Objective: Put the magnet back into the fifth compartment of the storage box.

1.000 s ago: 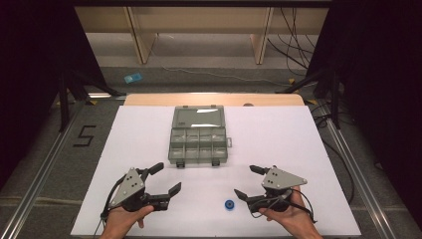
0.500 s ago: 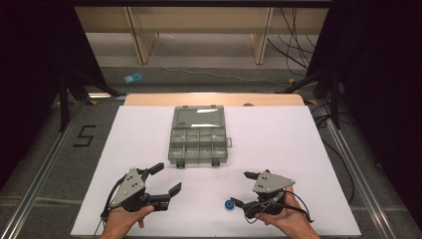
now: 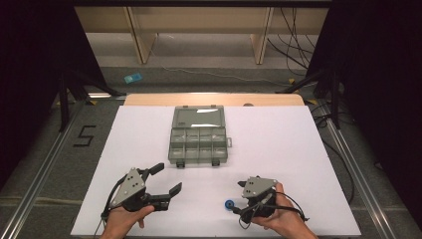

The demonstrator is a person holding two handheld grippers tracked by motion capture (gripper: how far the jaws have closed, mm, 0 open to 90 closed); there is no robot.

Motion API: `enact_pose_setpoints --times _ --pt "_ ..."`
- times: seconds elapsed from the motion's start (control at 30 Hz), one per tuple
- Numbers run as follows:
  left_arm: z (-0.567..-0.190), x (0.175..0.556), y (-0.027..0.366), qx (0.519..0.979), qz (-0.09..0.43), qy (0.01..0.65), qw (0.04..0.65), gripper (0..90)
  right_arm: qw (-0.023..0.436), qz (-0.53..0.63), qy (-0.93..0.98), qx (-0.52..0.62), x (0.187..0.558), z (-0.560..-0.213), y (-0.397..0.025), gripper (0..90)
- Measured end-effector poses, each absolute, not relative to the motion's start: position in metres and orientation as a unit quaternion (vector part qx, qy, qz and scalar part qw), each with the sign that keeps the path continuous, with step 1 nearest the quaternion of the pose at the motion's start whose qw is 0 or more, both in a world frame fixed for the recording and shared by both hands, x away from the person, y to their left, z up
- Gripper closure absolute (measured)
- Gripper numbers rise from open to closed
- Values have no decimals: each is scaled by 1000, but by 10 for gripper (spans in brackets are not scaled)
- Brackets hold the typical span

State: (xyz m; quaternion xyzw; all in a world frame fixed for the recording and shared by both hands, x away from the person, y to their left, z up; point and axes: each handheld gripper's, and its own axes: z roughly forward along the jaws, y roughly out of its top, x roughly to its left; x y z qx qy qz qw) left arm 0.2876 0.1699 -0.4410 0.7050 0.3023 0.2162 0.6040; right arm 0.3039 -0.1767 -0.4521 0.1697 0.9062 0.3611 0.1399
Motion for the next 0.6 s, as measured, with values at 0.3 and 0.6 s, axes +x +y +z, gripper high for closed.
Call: enact_pose_setpoints --times 0.3,0.6 --pt "-441 288 170 705 216 302 604 162 135 306 932 142 304 -460 -165 325" --pt "-441 288 169 705 214 302 604 162 107 267 949 129 312 -463 -158 432"
